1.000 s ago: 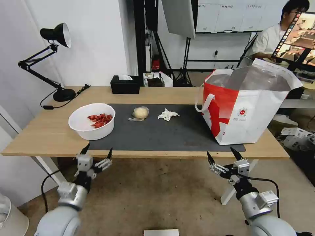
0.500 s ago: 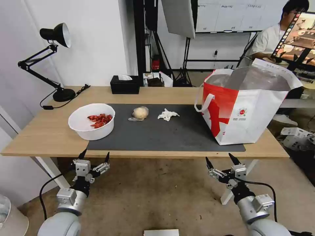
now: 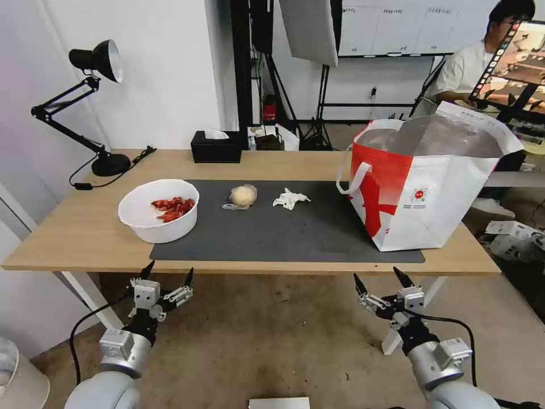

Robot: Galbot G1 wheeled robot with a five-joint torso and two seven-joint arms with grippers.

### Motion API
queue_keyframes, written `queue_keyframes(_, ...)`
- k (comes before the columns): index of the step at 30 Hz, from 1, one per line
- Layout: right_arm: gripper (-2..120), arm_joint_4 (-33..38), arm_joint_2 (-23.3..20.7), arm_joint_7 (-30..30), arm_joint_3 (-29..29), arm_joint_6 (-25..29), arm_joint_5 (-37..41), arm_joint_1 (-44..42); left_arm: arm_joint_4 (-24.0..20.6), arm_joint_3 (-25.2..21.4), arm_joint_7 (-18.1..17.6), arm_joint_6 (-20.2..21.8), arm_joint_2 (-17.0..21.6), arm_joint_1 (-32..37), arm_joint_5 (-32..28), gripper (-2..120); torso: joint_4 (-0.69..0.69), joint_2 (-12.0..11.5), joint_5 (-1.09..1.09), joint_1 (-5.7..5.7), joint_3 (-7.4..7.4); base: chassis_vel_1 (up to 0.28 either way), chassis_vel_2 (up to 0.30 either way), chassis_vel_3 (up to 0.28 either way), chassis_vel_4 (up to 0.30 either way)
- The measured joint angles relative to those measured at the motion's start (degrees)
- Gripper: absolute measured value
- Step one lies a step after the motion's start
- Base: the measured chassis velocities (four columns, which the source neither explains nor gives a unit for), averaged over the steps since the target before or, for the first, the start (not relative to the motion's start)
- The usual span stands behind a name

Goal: Pick up the trash from the table and place it into the takeout bag.

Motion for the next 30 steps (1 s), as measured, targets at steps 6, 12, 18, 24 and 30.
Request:
queue_keyframes(6,100,0.4,-2.9,-1.3,-2.7,-1.0,3.9,4.3,-0.3,-0.1,0.0,0.1,-0.1,0.1,0.0,100,0.00,0.0,0.00,0.00,0.00,0.000,0.000,0.000,0.000)
queue_keyframes(12,100,-1.2,-11.3,-4.6,-10.3,-4.6,12.5,18.4,-1.2,-0.3,-0.1,0.4,-0.3,0.2,-0.1,100,0.01,0.0,0.00,0.01,0.01,0.000,0.000,0.000,0.000)
queue_keyframes(18,100,-6.9,-15.5,-4.8,-19.6,-5.3,17.4,32.8,-1.8,-0.5,-0.2,0.5,-0.8,0.8,-0.1,100,0.01,0.0,0.00,0.01,0.01,0.000,0.000,0.000,0.000)
queue_keyframes(24,100,-14.9,-14.7,-2.1,-31.9,-7.2,22.7,49.6,-2.1,-0.8,-0.2,0.6,-0.9,1.2,-0.2,100,0.02,0.0,0.02,0.01,0.01,0.000,0.000,0.000,0.000)
queue_keyframes(30,100,-19.8,-11.7,1.1,-39.1,-9.6,25.2,59.2,-2.1,-0.7,-0.2,0.6,-1.2,1.3,-0.2,100,0.01,0.0,0.01,0.01,0.01,0.000,0.000,0.000,0.000)
